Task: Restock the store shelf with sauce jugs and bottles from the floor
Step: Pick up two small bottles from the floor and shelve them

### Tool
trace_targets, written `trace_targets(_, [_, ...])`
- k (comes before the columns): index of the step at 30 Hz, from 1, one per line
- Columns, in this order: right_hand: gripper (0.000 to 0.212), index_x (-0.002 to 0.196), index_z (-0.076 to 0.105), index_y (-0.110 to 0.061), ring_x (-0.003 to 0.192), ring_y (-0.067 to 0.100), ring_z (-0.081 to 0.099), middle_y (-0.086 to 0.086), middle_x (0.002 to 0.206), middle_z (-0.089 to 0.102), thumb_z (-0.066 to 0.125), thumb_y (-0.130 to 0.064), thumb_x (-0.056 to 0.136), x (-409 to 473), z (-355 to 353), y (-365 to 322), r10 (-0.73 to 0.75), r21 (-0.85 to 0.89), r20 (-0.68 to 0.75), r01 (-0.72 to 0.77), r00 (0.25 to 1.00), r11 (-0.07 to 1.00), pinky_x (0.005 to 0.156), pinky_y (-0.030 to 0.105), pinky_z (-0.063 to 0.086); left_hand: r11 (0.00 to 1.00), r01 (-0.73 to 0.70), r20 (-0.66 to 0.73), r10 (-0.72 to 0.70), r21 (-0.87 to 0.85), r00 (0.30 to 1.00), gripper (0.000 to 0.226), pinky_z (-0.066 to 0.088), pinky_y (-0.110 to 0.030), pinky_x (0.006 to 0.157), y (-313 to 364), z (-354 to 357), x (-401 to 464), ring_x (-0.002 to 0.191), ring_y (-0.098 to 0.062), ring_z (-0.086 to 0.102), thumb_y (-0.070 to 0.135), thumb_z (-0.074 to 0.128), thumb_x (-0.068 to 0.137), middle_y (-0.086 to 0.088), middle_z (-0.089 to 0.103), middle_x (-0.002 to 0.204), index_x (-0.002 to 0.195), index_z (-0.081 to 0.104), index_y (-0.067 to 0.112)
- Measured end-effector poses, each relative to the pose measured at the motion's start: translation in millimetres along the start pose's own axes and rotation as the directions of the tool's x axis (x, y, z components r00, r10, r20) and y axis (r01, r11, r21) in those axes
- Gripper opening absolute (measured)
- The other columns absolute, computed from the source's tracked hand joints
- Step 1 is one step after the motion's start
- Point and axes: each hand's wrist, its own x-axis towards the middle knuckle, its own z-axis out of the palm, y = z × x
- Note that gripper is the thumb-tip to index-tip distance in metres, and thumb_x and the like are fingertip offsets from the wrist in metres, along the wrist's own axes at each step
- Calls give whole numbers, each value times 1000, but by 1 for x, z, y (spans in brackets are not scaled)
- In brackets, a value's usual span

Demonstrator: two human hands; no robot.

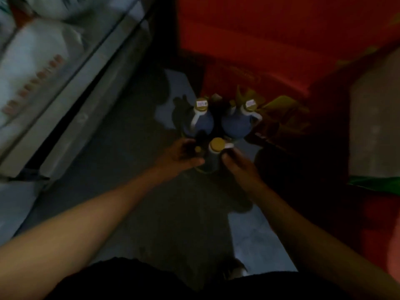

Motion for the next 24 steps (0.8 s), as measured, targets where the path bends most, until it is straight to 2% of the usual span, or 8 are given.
trace_targets(3, [39, 142, 45, -31, 137, 14, 45, -8, 141, 50, 51, -29, 103, -1, 7, -1, -25, 37, 25, 24, 999, 999, 111, 26, 38, 999, -30, -46, 30, 12, 998, 50, 51, -18, 86, -1, 4, 4, 109, -16, 60, 17, 85, 73, 8, 62, 106, 111, 54, 20])
trace_targets(5, [50, 150, 40, -23, 138, 9, 44, -10, 143, 48, 54, -23, 102, -10, 5, -3, -27, 101, 54, 21, 998, 995, 103, 10, 40, 999, -25, -71, 22, -45, 997, 50, 52, -21, 85, -1, 6, 2, 100, -6, 64, 33, 88, 66, 8, 66, 101, 104, 58, 21])
trace_targets(7, [60, 151, 32, -27, 129, -8, 46, -20, 142, 44, 59, -13, 99, -22, 3, -1, -39, 133, 120, 23, 992, 991, 91, 3, 42, 995, -12, -59, 6, -98, 998, 48, 50, -24, 84, 4, 7, -4, 89, 6, 66, 50, 83, 68, 12, 71, 96, 101, 65, 21])
trace_targets(10, [76, 143, 27, -40, 118, -23, 48, -29, 139, 41, 62, 5, 92, -38, 1, 20, -50, 170, 245, 8, 968, 985, 92, 8, 46, 985, 74, 1, -74, -155, 997, 59, 54, -26, 85, 7, 3, -13, 106, -7, 68, 71, 75, 65, 9, 73, 109, 106, 68, 29])
trace_targets(13, [84, 142, 33, -44, 125, -12, 53, -33, 136, 52, 65, 11, 87, -56, 3, 36, -4, 288, 265, -76, 964, 955, 95, 17, 51, 993, 109, 13, -109, -49, 994, 62, 55, -33, 88, 18, 2, -21, 109, -19, 67, 73, 70, 68, 3, 72, 110, 107, 69, 24])
trace_targets(16, [72, 137, 45, -45, 126, 3, 59, -23, 135, 62, 75, -4, 85, -75, 15, 44, 76, 366, 237, -161, 969, 916, 103, 32, 53, 991, 128, 25, -129, 46, 991, 76, 54, -43, 95, 29, 5, -31, 104, -18, 68, 85, 61, 60, 3, 73, 110, 105, 72, 25])
trace_targets(19, [71, 134, 59, -31, 126, 22, 63, 0, 134, 67, 89, -34, 69, -87, 25, 50, 121, 436, 164, -182, 979, 882, 101, 41, 54, 974, 202, -44, -198, 99, 979, 74, 60, -38, 82, 24, 12, -42, 87, -17, 72, 85, 56, 69, 2, 74, 97, 102, 73, 21])
trace_targets(24, [95, 138, 53, -29, 123, 25, 64, 5, 133, 68, 95, -49, 56, -85, 27, 47, 112, 454, 276, -232, 955, 860, 94, 37, 57, 976, 212, -76, -215, -48, 974, 72, 60, -33, 61, 17, 8, -50, 80, -22, 74, 83, 59, 70, -6, 75, 98, 104, 73, 21])
